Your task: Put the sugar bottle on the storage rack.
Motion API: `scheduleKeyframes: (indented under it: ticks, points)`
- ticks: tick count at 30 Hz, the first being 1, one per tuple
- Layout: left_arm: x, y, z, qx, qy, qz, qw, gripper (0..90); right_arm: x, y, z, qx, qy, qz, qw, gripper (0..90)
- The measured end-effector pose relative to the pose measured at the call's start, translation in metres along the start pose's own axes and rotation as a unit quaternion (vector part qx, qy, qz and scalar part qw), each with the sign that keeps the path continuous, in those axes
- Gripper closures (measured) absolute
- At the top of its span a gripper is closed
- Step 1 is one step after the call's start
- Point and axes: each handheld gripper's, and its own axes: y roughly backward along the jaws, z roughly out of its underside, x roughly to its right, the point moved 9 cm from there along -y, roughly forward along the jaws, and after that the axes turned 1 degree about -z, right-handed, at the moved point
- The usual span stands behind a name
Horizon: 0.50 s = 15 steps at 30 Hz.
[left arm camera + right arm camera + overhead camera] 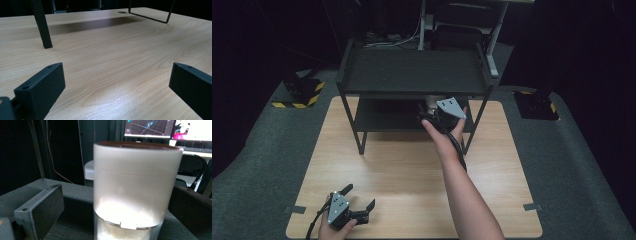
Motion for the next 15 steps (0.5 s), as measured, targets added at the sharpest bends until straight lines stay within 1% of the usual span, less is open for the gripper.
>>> scheduleKeyframes:
  ticks: [2, 10, 15]
  points:
    - [0.000, 0.000, 0.000, 0.002, -0.002, 0.001, 1.0000, 0.7, 0.000, 0.003, -0.001, 0.005, 0.004, -0.003, 1.0000, 0.0]
    - [0.000, 0.000, 0.000, 0.002, -0.002, 0.000, 1.0000, 0.7, 0.001, 0.017, -0.002, 0.010, 0.004, -0.007, 0.9999, 0.0]
    - [0.000, 0.000, 0.000, 0.002, -0.002, 0.001, 1.0000, 0.7, 0.002, 0.029, 0.000, 0.017, 0.007, -0.017, 0.9997, 0.0]
